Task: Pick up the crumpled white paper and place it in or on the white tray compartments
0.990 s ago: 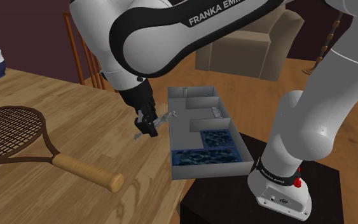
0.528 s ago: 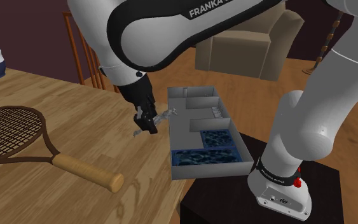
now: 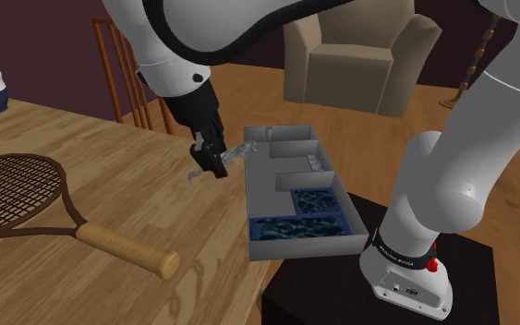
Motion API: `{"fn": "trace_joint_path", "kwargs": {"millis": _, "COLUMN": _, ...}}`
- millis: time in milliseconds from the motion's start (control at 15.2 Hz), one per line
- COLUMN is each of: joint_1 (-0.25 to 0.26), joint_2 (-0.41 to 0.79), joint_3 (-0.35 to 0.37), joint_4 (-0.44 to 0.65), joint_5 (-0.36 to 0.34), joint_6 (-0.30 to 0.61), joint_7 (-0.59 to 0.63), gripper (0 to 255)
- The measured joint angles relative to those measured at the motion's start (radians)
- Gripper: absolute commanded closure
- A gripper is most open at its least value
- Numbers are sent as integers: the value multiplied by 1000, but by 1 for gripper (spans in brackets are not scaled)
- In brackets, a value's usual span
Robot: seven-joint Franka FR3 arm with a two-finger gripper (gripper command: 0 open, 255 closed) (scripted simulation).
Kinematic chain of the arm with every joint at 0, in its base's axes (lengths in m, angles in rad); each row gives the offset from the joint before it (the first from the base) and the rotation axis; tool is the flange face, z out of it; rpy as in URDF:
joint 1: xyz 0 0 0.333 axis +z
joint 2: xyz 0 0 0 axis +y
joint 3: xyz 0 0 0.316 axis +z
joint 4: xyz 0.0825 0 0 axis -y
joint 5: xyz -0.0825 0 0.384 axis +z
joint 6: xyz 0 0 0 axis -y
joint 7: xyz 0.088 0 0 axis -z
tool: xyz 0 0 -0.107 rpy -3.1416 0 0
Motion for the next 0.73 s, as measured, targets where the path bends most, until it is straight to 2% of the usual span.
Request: {"fn": "trace_joint_path", "kwargs": {"millis": 726, "joint_1": -6, "joint_2": 8, "joint_3": -5, "joint_4": 155, "joint_5": -7, "joint_6": -146, "joint_7": -15, "gripper": 255}}
